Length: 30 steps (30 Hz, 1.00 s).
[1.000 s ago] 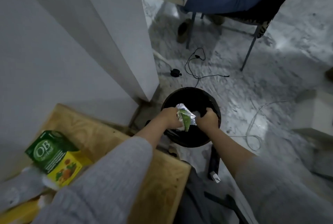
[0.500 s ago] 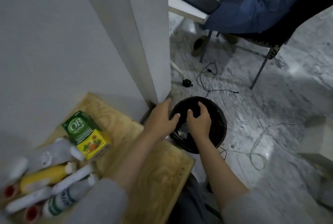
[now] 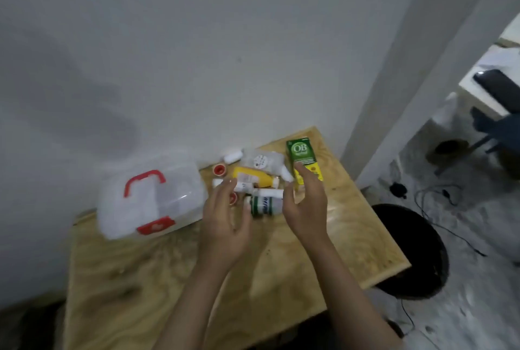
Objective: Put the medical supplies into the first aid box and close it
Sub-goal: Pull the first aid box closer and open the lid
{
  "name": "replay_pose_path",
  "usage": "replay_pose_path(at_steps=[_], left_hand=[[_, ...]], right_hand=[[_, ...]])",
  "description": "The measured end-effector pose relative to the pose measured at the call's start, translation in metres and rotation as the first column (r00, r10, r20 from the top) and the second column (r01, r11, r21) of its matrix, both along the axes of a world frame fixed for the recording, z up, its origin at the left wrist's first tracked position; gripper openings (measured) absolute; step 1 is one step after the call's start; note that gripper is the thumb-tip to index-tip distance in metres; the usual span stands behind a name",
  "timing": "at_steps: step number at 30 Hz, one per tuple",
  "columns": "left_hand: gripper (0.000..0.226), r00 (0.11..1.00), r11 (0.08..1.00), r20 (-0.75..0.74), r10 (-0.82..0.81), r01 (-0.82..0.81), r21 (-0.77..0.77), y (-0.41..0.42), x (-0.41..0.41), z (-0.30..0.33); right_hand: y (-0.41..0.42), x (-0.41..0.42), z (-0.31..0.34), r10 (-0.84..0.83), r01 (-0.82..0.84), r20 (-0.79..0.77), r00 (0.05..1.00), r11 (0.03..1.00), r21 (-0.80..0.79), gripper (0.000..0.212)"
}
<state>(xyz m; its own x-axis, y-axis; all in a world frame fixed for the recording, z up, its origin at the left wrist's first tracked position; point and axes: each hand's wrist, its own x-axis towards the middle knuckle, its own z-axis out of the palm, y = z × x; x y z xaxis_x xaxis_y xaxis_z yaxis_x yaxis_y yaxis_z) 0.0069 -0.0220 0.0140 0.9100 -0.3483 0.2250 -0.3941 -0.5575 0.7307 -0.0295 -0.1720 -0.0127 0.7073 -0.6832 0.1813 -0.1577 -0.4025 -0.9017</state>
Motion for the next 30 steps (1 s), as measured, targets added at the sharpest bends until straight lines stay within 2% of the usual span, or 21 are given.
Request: replay_pose_path(at_steps=[5, 9, 12, 15, 22, 30], left_hand=[[0.048, 0.968, 0.970, 0.062, 0.242, -0.240, -0.039, 0.089, -0.001, 0.001], [0.057, 0.914, 0.925, 0.165, 0.371, -0.379, 0.024, 0.140, 0.009, -0.018], [0.068, 0.916, 0.927, 0.207, 0.343, -0.365, 0.081, 0.166, 0.021, -0.041], [0.074, 0.925, 0.935, 0.223, 0.307, -0.336, 0.109, 0.179, 0.031, -0.065], [0.072, 0.870, 0.935, 0.390, 0.302, -0.351, 0.059, 0.185, 0.051, -0.100], [0.066, 0.828, 0.931, 0.470, 0.305, -0.364, 0.036, 0.188, 0.059, -0.103]], right_hand=[[0.069, 0.026, 0.006, 0.384, -0.359, 0.130, 0.914, 0.916, -0.181, 0.034], [0.108, 0.046, 0.006, 0.629, -0.564, 0.043, 0.776, 0.724, -0.398, 0.033], [0.119, 0.063, -0.010, 0.717, -0.621, -0.027, 0.696, 0.584, -0.523, 0.034], [0.121, 0.078, -0.033, 0.756, -0.623, -0.045, 0.653, 0.502, -0.601, 0.033], [0.123, 0.096, -0.067, 0.785, -0.459, 0.092, 0.613, 0.449, -0.767, 0.034], [0.129, 0.110, -0.087, 0.723, -0.273, 0.112, 0.681, 0.393, -0.878, 0.036]])
